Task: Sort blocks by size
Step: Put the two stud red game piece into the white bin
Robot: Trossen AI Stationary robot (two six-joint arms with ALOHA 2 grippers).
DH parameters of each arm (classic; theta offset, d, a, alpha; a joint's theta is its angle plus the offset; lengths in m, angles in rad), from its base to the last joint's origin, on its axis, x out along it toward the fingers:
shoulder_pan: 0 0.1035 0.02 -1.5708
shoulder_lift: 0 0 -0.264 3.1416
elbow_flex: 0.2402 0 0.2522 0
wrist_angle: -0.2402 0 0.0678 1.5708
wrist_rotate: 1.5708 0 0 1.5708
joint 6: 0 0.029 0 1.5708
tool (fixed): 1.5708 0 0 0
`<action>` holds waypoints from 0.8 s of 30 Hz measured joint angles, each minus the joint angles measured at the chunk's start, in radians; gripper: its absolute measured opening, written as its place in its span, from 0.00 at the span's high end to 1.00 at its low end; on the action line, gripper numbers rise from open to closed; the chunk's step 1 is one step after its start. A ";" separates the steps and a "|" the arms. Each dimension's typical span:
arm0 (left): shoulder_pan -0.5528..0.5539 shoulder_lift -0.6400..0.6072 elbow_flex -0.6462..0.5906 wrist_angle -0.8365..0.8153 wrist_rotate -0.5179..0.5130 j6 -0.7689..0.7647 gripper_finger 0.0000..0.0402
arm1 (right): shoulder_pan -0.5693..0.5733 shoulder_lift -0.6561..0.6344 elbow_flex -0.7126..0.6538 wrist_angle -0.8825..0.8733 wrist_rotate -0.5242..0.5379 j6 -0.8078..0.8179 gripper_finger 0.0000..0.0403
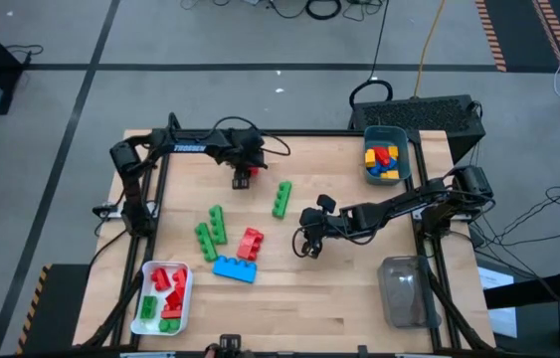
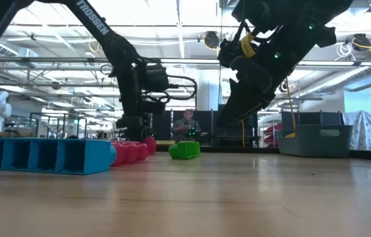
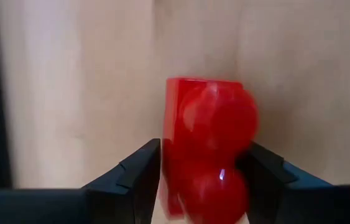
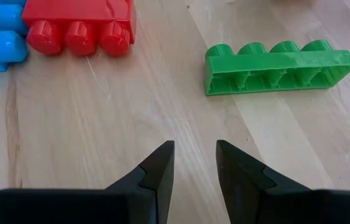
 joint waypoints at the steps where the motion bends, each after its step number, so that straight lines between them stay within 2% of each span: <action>1: 0.005 0.001 -0.001 -0.006 0.010 -0.001 0.55 | 0.000 0.000 0.000 0.000 0.000 0.000 0.74; 8: 0.005 0.005 -0.002 -0.013 0.023 -0.040 0.58 | 0.000 0.000 0.000 0.000 0.000 0.000 0.74; 17: -0.003 -0.008 0.000 -0.027 0.019 -0.170 0.81 | 0.000 0.000 0.000 0.003 0.000 0.007 0.74; 24: -0.033 -0.083 -0.005 -0.083 0.038 -0.217 0.84 | -0.010 0.000 0.000 0.055 0.000 0.008 0.74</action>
